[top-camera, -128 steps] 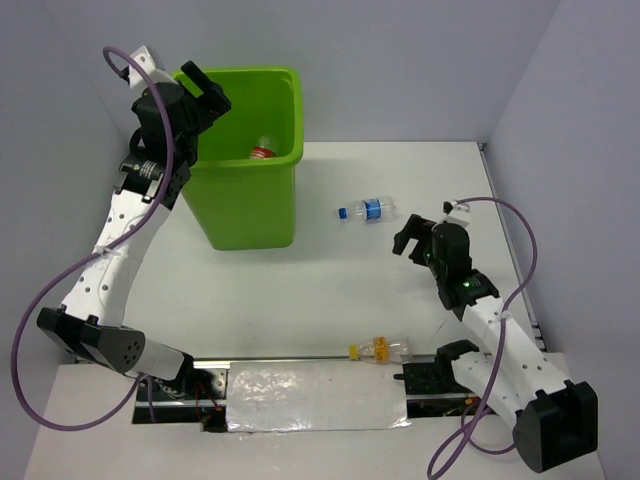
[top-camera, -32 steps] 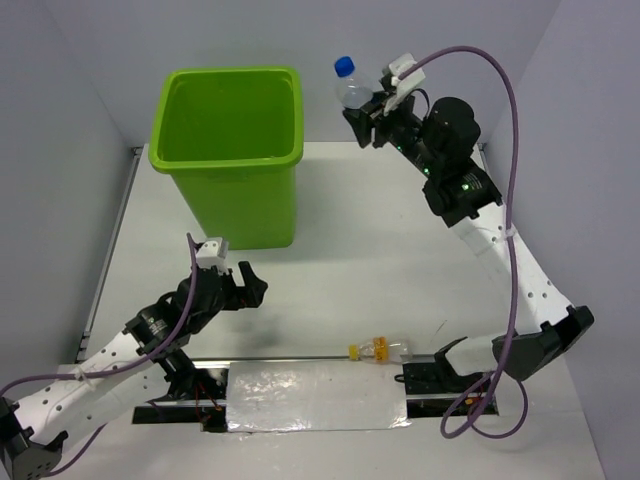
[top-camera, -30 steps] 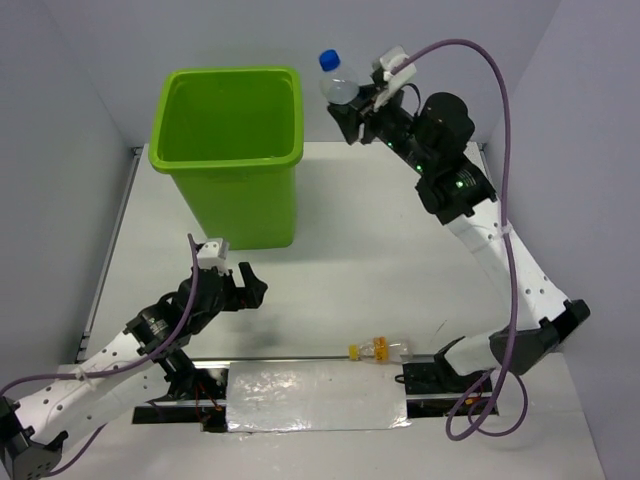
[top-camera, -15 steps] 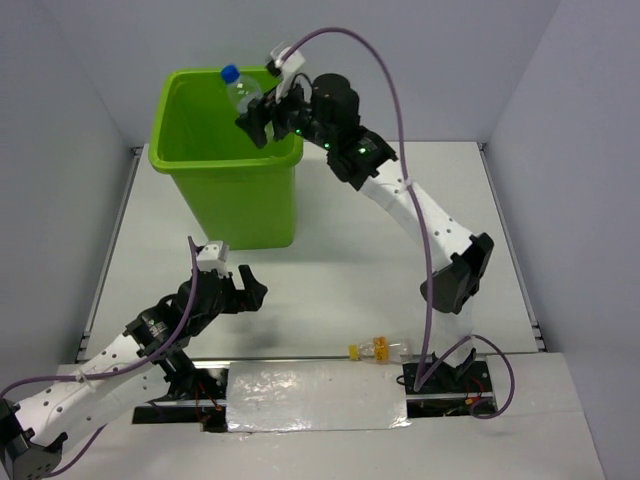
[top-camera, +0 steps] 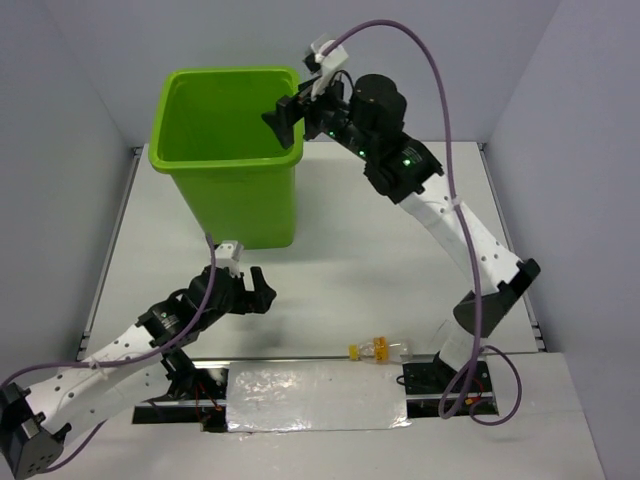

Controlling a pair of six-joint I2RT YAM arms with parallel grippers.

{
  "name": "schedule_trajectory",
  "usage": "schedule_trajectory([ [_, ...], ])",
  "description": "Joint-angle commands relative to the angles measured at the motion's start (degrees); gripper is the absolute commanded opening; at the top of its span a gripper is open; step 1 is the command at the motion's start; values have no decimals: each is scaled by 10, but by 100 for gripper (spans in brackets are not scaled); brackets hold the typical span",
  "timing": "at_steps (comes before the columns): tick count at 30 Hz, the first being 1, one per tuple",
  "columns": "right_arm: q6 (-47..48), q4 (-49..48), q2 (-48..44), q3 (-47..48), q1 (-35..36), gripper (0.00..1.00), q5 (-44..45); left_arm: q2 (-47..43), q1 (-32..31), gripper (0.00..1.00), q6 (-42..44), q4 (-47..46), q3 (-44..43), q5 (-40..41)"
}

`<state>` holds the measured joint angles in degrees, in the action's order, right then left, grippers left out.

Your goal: Put the plastic bottles in the bin

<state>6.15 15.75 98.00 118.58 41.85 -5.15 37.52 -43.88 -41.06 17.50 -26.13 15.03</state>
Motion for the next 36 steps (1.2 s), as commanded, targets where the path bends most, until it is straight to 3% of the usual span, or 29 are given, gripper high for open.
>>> schedule_trajectory([
  [1,-15,-11,-42,-24,-17,100,22,30,-2,99,18,-41,-12,-36],
  [4,-39,-32,-87,-89,-45,100,34,38,-2,99,26,-46,-19,-47],
  [11,-135,-151,-254,-374,-145,100,17,30,-15,99,42,-49,-31,-59],
  [15,-168,-151,-344,-497,-194,100,58,26,-31,99,59,-56,-41,-70],
  [19,-202,-134,-428,-634,-227,100,93,40,-74,99,93,-94,-45,-112],
  [22,-234,-110,-467,-706,-245,100,118,72,-137,99,111,-99,-66,-84],
  [25,-258,-92,-494,-761,-259,100,124,110,-223,99,142,-108,-91,-38],
  [29,-256,-71,-539,-808,-269,100,124,162,-317,99,235,-165,-110,-39],
  [33,-264,-49,-561,-825,-294,100,136,277,-341,99,368,-231,-159,-135],
  [36,-266,-32,-562,-825,-330,100,110,380,-344,99,439,-222,-229,-204],
])
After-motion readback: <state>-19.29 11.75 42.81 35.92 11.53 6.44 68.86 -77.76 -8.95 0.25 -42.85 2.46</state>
